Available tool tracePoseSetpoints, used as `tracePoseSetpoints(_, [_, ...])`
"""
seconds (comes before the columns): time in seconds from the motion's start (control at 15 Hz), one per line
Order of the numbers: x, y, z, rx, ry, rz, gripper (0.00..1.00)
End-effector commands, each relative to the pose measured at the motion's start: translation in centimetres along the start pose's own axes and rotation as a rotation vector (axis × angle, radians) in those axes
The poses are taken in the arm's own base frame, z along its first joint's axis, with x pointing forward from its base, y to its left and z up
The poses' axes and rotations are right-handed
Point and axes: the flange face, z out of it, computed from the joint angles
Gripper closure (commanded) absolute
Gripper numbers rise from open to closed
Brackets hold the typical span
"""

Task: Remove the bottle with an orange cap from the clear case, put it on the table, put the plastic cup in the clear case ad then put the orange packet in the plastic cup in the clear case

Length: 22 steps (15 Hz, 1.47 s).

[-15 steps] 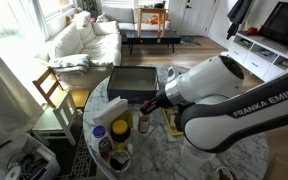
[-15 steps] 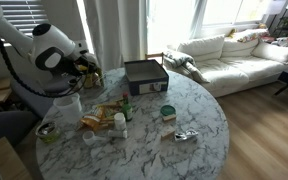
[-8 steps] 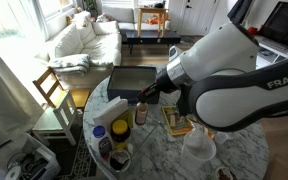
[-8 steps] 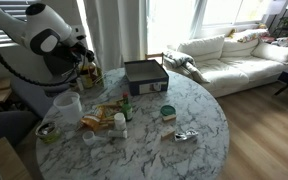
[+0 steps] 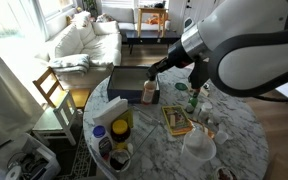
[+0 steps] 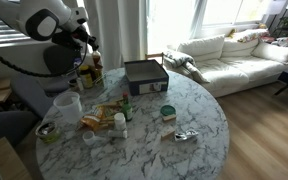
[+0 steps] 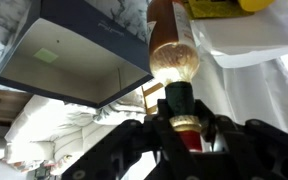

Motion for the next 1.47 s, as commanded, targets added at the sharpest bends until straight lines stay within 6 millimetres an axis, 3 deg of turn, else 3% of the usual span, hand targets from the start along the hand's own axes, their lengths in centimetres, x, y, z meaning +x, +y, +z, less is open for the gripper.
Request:
tracePoseSetpoints(0.0, [-0.3,3.7,-1.6,-0.094,0.003,-0.001,0.92])
tracePoseSetpoints(0.2, [-1.9,5.2,-1.1,-0.129,-0.015,0.029,0.92])
tracePoseSetpoints(0.53, [-7.6,2.4,2.5,-0.082,-0.117,0.069,0.92])
tracePoseSetpoints(0.73, [-10.2,1.9,3.8,-0.083,-0.145,0.055,0.92])
tracePoseSetpoints(1.4, [-12.3,2.6,5.0,-0.084,-0.115,0.014,0.92])
